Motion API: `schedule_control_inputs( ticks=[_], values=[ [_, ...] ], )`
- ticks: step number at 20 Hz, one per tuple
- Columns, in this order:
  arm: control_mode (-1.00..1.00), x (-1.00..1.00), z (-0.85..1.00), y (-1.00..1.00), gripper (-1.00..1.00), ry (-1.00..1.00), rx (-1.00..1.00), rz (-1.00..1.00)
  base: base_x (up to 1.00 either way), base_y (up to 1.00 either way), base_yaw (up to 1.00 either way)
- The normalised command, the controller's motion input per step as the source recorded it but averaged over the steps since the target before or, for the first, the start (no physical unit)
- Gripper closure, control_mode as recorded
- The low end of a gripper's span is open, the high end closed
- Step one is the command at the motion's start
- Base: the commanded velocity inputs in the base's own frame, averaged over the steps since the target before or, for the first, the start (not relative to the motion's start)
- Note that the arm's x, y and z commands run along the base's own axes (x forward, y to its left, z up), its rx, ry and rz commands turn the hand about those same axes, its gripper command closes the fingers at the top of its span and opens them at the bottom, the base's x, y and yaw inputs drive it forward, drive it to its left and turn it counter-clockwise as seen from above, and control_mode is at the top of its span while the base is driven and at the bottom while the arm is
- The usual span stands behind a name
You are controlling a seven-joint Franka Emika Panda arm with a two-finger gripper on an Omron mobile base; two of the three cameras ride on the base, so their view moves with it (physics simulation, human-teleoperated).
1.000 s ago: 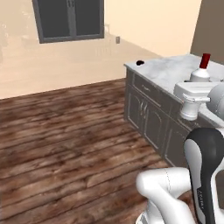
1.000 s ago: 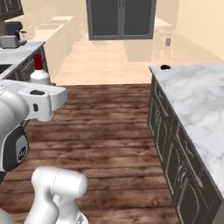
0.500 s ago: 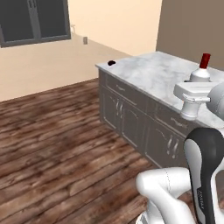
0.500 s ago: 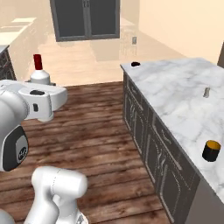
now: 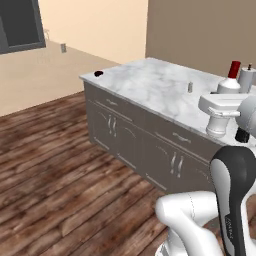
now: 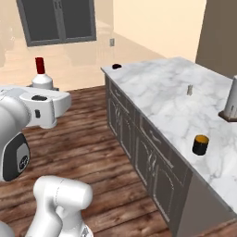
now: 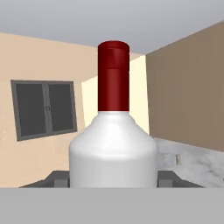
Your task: Open the cabinet directly in front. Then move the liquor and the mug to the dining counter with the candle on it.
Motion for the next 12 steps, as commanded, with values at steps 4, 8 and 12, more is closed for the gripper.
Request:
schedule_control_inputs(
  ticks=[4,8,12],
  values=[
    [1.0,0.0,0.0,0.0,1.0,0.0,0.0,0.0,0.0,-0.21,-0.31],
    [1.0,0.0,0.0,0.0,1.0,0.0,0.0,0.0,0.0,-0.18,-0.3],
    [1.0,0.0,0.0,0.0,1.0,0.0,0.0,0.0,0.0,-0.2,-0.28]
  ],
)
